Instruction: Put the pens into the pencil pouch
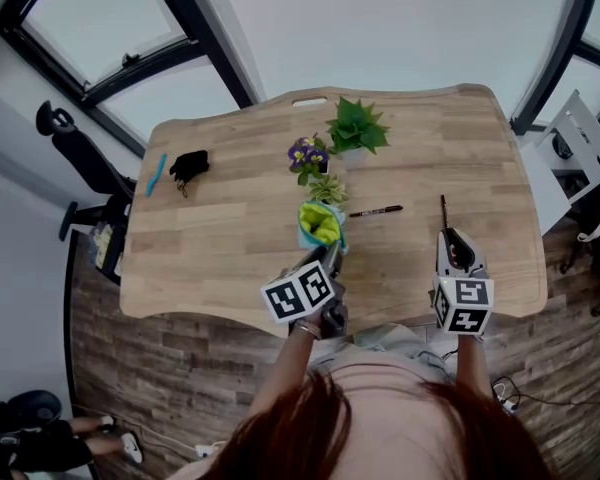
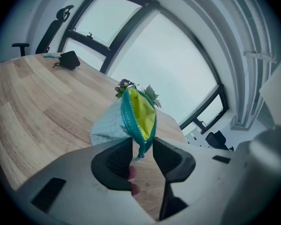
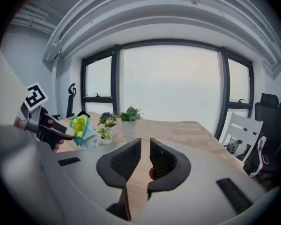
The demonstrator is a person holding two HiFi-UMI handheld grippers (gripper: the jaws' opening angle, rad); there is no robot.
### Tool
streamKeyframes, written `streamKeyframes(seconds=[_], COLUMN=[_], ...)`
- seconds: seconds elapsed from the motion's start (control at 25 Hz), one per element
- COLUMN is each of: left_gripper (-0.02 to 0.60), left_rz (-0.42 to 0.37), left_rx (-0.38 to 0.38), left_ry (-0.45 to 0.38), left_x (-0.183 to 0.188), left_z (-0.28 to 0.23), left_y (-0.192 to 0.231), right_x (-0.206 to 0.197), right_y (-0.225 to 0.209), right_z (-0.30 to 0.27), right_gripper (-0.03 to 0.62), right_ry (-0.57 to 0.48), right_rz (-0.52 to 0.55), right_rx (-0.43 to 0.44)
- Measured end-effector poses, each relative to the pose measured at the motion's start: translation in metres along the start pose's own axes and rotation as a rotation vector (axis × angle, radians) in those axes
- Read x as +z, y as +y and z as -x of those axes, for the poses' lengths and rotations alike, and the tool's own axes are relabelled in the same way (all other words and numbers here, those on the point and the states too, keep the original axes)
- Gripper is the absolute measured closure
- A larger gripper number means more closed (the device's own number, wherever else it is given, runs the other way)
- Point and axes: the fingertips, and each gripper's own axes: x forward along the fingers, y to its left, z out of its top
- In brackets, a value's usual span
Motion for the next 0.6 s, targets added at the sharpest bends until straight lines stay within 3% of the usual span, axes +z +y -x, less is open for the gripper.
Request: streamKeyframes(seconds=[0.24, 0.4, 0.6], left_gripper=[0.466, 0.520, 0.543], left_rz=[0.006, 0.003, 0.021], left_rx=[0.021, 0.037, 0.044], left_ry=[0.001, 0.012, 0.031], left_x=[0.002, 0.000, -0.001], left_z=[-0.010, -0.011, -0.009], left_y=[-0.003, -0.006, -0.011], right_x=[-0.042, -0.076, -0.109], right_y=[-0.026, -0.041, -0.052], right_z=[-0.024, -0.038, -0.054], right_gripper=[0.535, 0.526, 0.517], right_ry=[0.113, 0.203, 0.291], right_rz=[-0.012, -0.025, -0.028], right_rx=[-0.029, -0.044, -0.037])
